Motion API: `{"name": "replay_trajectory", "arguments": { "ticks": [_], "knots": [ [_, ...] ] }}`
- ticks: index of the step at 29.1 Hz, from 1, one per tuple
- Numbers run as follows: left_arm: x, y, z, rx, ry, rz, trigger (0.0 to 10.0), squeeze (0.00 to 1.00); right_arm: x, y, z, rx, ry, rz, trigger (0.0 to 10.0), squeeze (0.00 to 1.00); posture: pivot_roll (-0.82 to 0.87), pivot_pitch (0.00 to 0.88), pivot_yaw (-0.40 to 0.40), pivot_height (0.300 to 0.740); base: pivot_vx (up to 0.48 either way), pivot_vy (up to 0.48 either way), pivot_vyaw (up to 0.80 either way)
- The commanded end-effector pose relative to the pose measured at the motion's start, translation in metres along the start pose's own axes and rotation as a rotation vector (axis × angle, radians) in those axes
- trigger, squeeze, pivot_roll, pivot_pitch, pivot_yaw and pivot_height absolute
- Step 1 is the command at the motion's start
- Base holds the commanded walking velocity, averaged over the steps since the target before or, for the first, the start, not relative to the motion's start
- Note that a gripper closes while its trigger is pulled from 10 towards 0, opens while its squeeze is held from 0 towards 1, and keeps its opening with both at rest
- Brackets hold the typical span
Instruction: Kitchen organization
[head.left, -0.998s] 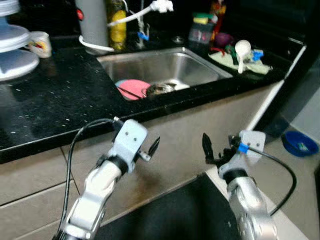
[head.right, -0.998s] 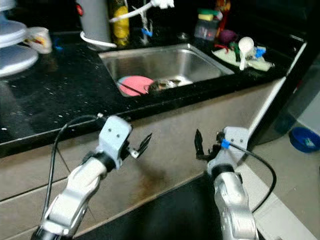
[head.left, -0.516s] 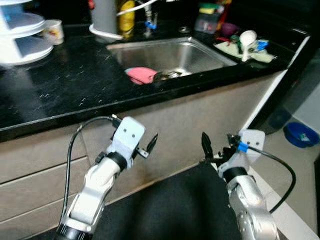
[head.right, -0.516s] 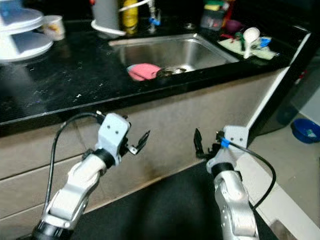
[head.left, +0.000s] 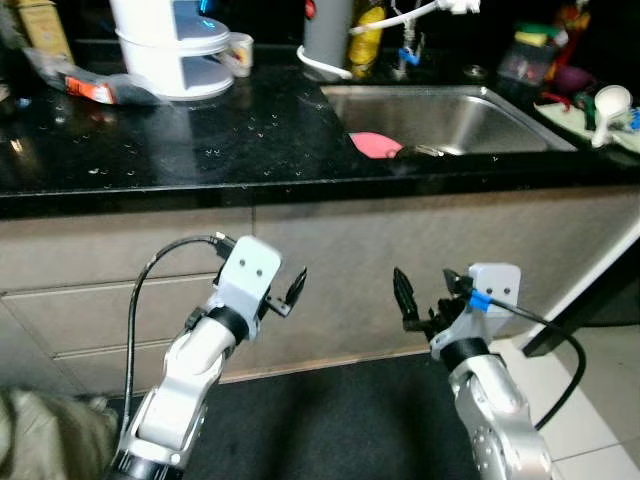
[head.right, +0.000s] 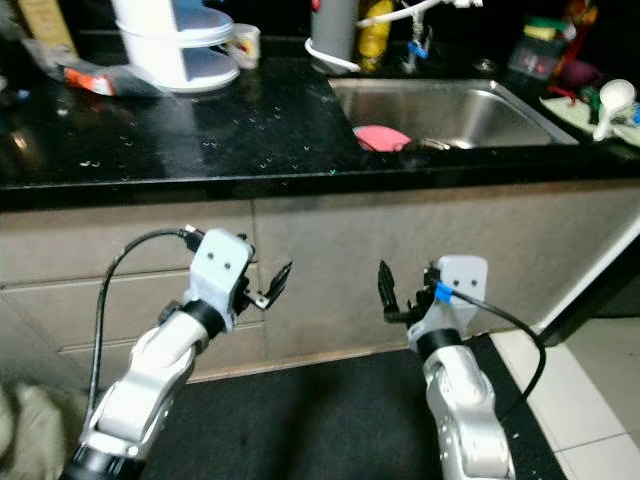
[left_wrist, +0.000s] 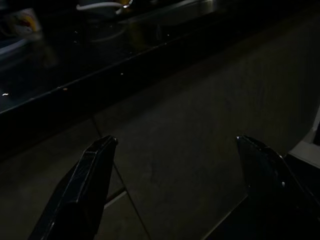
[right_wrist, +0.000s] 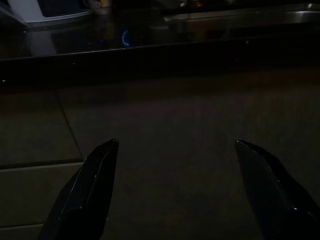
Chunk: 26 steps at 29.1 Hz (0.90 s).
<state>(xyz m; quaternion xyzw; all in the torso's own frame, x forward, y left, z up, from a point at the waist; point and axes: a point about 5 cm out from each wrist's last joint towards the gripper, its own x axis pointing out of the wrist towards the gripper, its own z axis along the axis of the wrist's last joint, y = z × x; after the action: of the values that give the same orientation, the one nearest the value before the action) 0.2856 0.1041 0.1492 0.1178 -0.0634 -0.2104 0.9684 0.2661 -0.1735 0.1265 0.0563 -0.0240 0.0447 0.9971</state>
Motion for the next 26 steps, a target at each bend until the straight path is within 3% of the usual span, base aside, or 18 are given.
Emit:
{"name": "replay_trajectory", "arguments": {
  "ticks": [1, 20, 26],
  "knots": [
    [0.0017, -0.0078, -0.0021, -0.011, 0.004, -0.03, 10.0, 0.0, -0.0037, -0.0074, -0.0065, -0.001, 0.035, -0.03, 10.0, 0.0, 0.01, 0.0, -0.092, 0.74, 0.0, 0.0, 0.0],
    [-0.0001, -0.0105, -0.0022, -0.059, 0.009, -0.062, 10.0, 0.0, -0.0033, -0.0068, -0.0078, 0.008, 0.039, -0.018, 10.0, 0.0, 0.01, 0.0, -0.093, 0.74, 0.0, 0.0, 0.0],
    [-0.0002, -0.0121, -0.0027, -0.065, 0.014, -0.068, 10.0, 0.0, -0.0032, -0.0063, -0.0078, 0.009, 0.038, -0.014, 10.0, 0.0, 0.01, 0.0, -0.092, 0.74, 0.0, -0.411, 0.0]
  ]
}}
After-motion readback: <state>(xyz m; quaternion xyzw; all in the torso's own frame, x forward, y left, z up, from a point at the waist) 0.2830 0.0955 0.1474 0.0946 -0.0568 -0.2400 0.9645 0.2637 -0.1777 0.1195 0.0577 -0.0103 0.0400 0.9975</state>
